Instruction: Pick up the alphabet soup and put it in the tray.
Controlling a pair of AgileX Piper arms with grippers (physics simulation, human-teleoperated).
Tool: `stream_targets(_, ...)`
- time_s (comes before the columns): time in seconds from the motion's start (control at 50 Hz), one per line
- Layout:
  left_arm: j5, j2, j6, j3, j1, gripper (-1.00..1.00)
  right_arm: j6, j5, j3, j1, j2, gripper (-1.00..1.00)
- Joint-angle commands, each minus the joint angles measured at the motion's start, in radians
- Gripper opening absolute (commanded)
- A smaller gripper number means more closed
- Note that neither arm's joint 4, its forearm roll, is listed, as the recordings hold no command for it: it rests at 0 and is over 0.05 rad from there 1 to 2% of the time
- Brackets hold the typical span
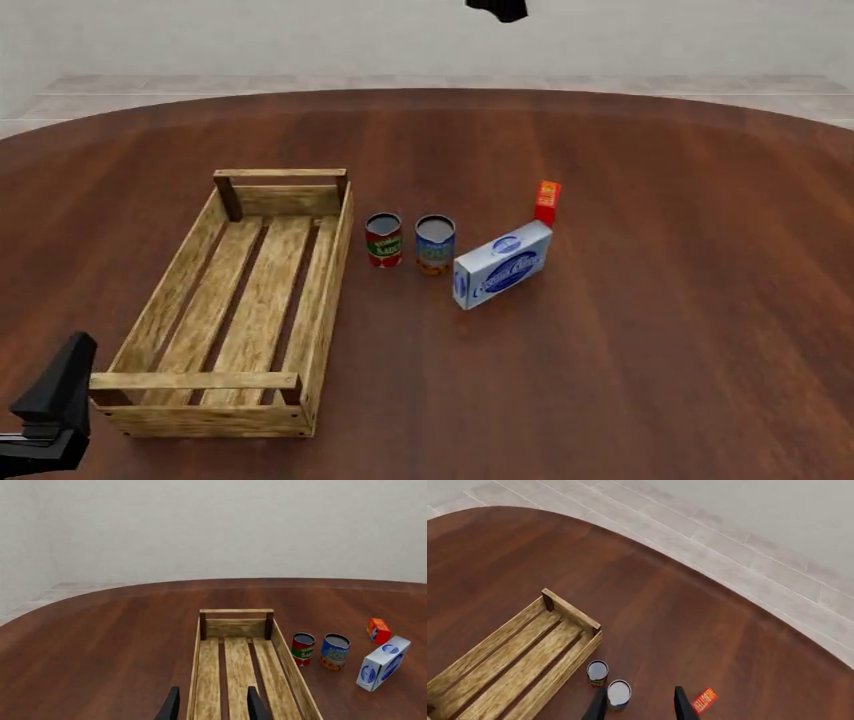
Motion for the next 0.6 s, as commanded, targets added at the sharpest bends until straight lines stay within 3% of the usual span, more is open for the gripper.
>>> stream_targets(0.02, 0.0, 0.0, 0.0, 0.0, 0.0, 1.0, 0.018, 0.049, -0.121, 0.041, 0.136, 1.0)
stream_targets(0.28, 0.0, 0.0, 0.0, 0.0, 0.0, 1.0, 0.026, 0.082, -0.188, 0.046, 0.236, 1.0)
stream_targets(0.6, 0.0, 0.0, 0.0, 0.0, 0.0, 1.0, 0.034, 0.084, -0.166, 0.06, 0.299, 1.0)
